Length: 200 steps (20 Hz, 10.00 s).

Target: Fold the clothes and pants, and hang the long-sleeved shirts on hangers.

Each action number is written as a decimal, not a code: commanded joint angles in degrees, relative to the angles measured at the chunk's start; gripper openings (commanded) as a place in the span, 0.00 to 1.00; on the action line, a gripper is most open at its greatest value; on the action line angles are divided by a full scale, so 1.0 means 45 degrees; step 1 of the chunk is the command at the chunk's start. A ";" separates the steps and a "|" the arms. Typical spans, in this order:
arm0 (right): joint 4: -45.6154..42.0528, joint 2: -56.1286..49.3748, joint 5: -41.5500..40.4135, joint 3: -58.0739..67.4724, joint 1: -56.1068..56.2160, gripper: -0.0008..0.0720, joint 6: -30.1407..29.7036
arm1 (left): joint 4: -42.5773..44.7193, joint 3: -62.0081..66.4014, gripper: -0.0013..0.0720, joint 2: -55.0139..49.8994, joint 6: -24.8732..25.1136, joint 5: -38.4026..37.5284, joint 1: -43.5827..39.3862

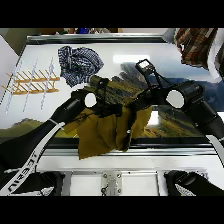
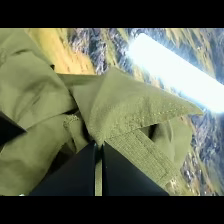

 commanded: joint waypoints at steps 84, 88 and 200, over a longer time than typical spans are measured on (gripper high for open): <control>0.0107 0.4391 0.7174 -0.1923 -0.2370 0.04 0.6232 | 0.8495 -0.1423 0.95 0.1671 0.2647 0.0772 0.8990; 0.0107 0.4391 0.7179 -0.1923 -0.2370 0.04 0.6232 | 1.0695 -0.0763 0.94 -0.0597 0.2642 0.1433 0.9044; 0.4809 0.0661 0.2195 0.3589 0.0971 0.04 0.4522 | -0.4148 -0.3623 0.04 0.3245 2.4732 -0.5882 0.5926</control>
